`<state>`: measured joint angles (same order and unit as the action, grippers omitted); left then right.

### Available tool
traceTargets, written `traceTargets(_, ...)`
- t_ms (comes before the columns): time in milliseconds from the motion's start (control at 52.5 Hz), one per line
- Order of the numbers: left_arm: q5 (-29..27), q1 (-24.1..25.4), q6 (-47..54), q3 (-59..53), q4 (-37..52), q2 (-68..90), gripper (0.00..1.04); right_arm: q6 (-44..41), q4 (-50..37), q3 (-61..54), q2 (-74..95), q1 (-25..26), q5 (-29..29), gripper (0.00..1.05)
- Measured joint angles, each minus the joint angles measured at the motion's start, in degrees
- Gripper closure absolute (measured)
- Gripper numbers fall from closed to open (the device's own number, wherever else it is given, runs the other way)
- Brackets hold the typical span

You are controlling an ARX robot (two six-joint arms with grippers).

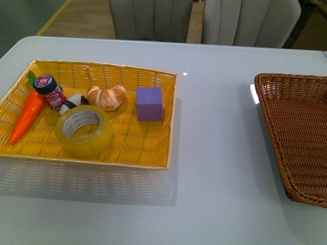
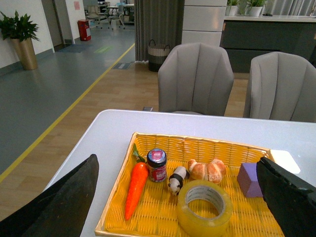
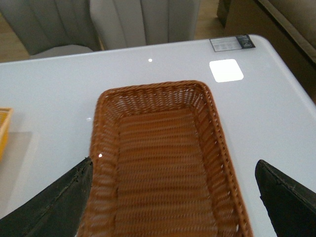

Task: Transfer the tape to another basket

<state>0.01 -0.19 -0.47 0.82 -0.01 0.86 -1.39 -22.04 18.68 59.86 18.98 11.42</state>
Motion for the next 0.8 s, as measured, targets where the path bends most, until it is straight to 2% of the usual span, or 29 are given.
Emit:
traceTargets(57,0.00,0.00,0.00,0.00,0.00,0.00,0.09,-3.30,-7.63,5.38,14.10,1.73,-0.68,0.09)
traceTargets(114,0.00,0.00,0.00,0.02,0.00,0.00,0.09,-5.55,-10.91,10.78,25.64,2.95,-1.40,0.09)
traceTargets(267,0.00,0.00,0.00,0.00,0.00,0.00,0.09,-8.94,-11.02,21.75,44.87,4.44,-3.06,0.09)
traceTargets(381,0.00,0.00,0.00,0.00,0.00,0.00,0.09,-9.38,-7.56,30.49,56.28,4.83,-3.26,0.09)
traceTargets(800,0.00,0.00,0.00,0.00,0.00,0.00,0.09,-10.58,-1.62,45.79,70.79,4.68,-4.13,0.09)
